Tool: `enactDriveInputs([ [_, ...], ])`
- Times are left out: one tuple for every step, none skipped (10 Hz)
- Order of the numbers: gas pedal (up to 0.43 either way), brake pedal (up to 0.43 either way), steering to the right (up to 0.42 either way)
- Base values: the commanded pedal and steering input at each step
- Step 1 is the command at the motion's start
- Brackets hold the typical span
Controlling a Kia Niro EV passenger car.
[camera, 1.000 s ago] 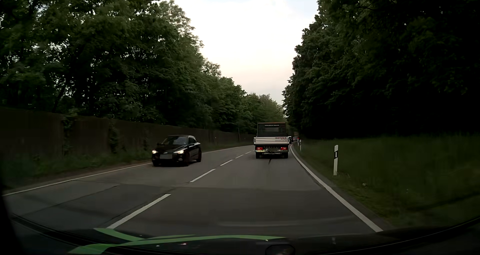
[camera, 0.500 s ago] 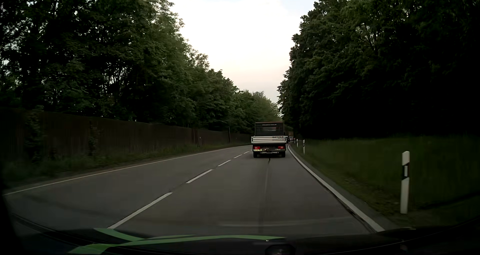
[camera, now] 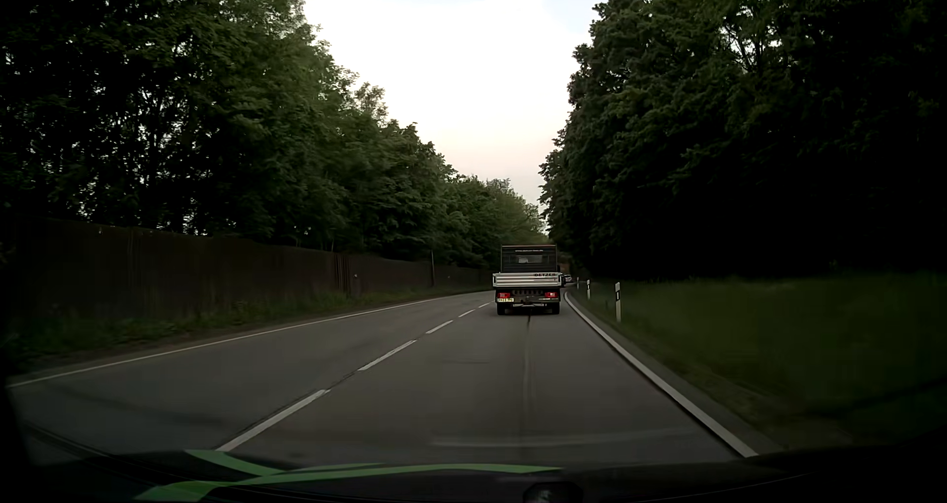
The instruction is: Follow the waypoints while adhering to traffic rules and regulations
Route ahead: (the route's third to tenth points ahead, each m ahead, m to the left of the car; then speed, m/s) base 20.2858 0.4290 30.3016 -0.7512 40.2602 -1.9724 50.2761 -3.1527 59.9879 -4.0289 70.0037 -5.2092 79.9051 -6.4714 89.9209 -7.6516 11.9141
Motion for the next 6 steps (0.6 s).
enactDriveInputs([
  [0.079, 0.0, 0.011],
  [0.079, 0.0, 0.01],
  [0.079, 0.0, 0.01],
  [0.079, 0.0, 0.01],
  [0.079, 0.0, 0.009],
  [0.079, 0.0, 0.009],
])
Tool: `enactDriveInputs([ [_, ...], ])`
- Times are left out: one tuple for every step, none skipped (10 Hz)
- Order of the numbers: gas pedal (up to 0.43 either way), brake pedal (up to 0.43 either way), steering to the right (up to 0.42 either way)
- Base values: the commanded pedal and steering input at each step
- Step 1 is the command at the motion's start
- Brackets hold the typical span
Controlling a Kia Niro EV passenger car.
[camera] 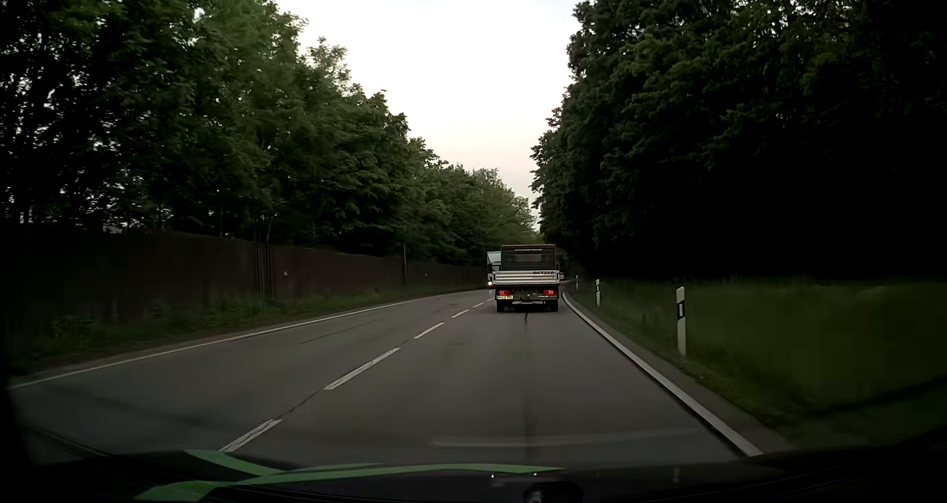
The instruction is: Follow the waypoints while adhering to traffic rules and regulations
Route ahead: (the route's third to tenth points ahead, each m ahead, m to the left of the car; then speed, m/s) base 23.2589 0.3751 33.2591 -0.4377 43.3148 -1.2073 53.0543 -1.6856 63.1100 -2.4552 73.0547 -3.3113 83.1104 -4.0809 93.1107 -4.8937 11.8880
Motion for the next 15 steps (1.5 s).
enactDriveInputs([
  [0.079, 0.0, 0.009],
  [0.079, 0.0, 0.009],
  [0.079, 0.0, 0.009],
  [0.079, 0.0, 0.009],
  [0.079, 0.0, 0.009],
  [0.079, 0.0, 0.009],
  [0.079, 0.0, 0.009],
  [0.087, 0.0, 0.008],
  [0.087, 0.0, 0.009],
  [0.087, 0.0, 0.009],
  [0.087, 0.0, 0.009],
  [0.087, 0.0, 0.009],
  [0.087, 0.0, 0.009],
  [0.087, 0.0, 0.009],
  [0.087, 0.0, 0.009],
])
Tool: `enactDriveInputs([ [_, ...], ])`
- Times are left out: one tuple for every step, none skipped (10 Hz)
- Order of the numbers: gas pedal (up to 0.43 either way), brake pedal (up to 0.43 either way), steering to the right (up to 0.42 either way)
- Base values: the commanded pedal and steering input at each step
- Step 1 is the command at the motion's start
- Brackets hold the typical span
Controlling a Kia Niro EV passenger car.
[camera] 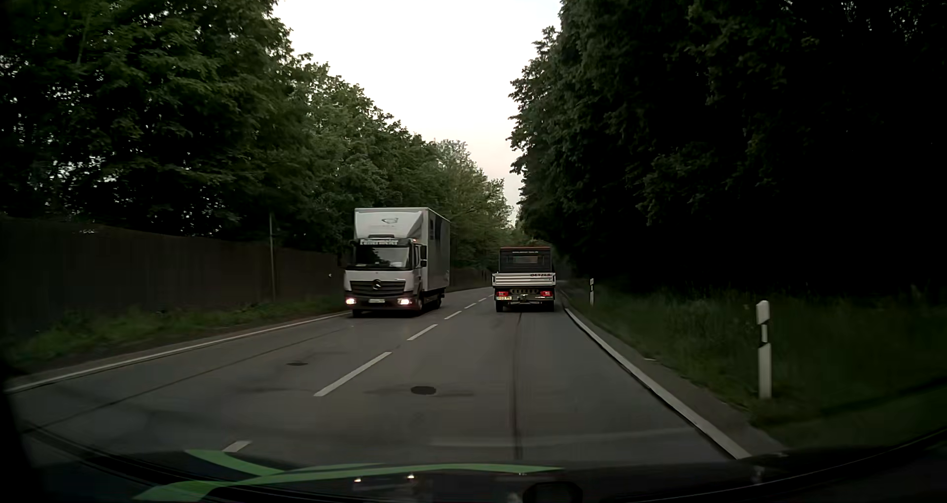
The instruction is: Follow the waypoints while adhering to traffic rules and regulations
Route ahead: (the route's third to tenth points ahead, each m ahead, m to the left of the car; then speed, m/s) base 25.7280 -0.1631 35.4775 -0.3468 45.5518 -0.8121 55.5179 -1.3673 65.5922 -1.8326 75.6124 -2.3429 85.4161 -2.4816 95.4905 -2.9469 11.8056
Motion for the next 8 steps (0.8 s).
enactDriveInputs([
  [0.087, 0.0, 0.009],
  [0.087, 0.0, 0.009],
  [0.087, 0.0, 0.009],
  [0.087, 0.0, 0.009],
  [0.087, 0.0, 0.009],
  [0.087, 0.0, 0.009],
  [0.087, 0.0, 0.009],
  [0.087, 0.0, 0.008],
])
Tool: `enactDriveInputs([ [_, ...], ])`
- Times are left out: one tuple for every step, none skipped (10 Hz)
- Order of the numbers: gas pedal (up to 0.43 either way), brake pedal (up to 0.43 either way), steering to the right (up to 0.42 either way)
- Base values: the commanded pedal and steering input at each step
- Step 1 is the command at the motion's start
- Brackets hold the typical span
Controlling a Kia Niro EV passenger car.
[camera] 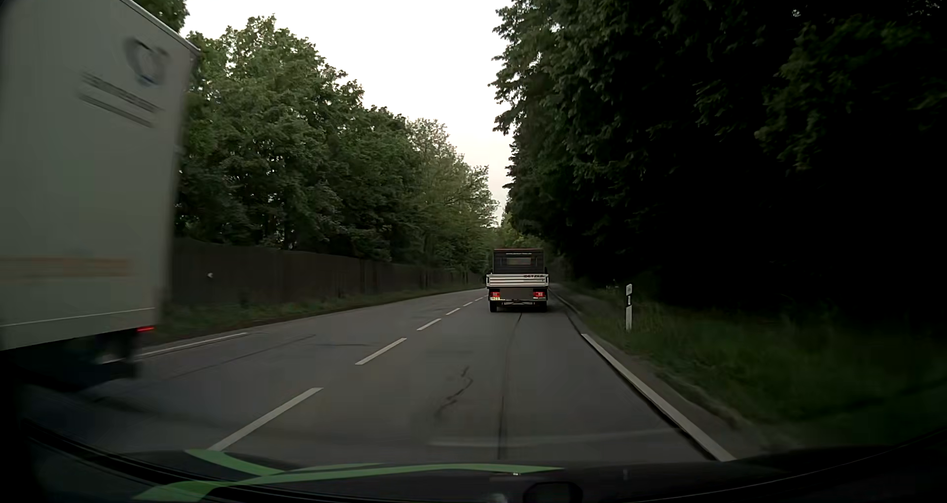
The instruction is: Follow the waypoints while adhering to traffic rules and regulations
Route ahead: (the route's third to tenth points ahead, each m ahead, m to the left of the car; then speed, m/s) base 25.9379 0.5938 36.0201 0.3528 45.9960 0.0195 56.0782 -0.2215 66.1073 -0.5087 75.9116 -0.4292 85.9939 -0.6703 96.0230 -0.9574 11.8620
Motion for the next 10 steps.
enactDriveInputs([
  [0.087, 0.0, 0.008],
  [0.087, 0.0, 0.007],
  [0.087, 0.0, 0.006],
  [0.087, 0.0, 0.005],
  [0.087, 0.0, 0.005],
  [0.087, 0.0, 0.005],
  [0.087, 0.0, 0.005],
  [0.087, 0.0, 0.005],
  [0.087, 0.0, 0.005],
  [0.087, 0.0, 0.003],
])
